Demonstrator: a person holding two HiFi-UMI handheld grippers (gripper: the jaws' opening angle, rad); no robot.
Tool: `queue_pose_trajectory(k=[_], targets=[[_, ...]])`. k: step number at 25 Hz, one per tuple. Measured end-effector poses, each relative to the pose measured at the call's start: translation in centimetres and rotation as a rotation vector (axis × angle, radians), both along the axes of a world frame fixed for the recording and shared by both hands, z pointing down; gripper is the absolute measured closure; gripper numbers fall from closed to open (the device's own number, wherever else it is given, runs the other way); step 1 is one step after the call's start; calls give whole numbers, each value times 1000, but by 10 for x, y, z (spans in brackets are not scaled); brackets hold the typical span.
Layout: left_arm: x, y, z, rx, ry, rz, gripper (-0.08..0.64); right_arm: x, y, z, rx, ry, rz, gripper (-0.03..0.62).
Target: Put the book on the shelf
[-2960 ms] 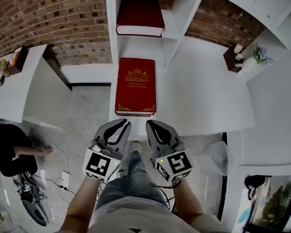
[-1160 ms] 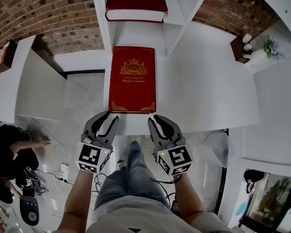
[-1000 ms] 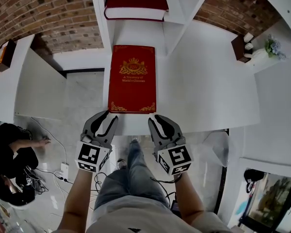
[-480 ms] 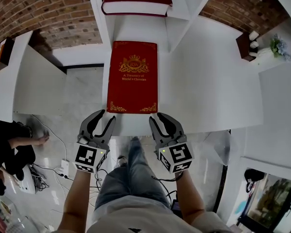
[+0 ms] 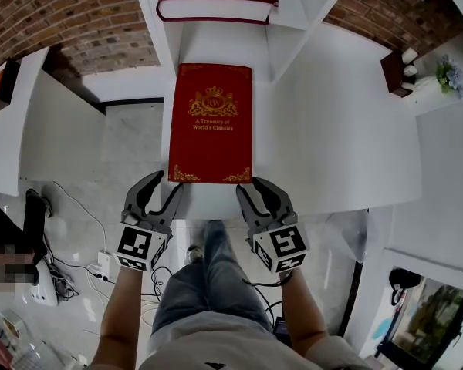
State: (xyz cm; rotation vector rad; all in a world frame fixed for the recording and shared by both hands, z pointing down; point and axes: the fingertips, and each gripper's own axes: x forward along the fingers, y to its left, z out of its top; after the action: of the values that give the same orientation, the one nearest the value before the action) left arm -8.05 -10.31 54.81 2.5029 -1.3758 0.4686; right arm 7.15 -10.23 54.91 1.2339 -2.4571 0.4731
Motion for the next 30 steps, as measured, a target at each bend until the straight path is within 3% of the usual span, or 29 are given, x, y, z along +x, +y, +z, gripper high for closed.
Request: queue_pose_trajectory(k=[20, 30], targets=[[9, -8, 3, 5, 46, 70, 360, -15, -8, 1, 18, -12, -101, 421], [11, -13, 3, 6, 61, 43, 360, -12, -14, 3, 3, -5, -76, 414]])
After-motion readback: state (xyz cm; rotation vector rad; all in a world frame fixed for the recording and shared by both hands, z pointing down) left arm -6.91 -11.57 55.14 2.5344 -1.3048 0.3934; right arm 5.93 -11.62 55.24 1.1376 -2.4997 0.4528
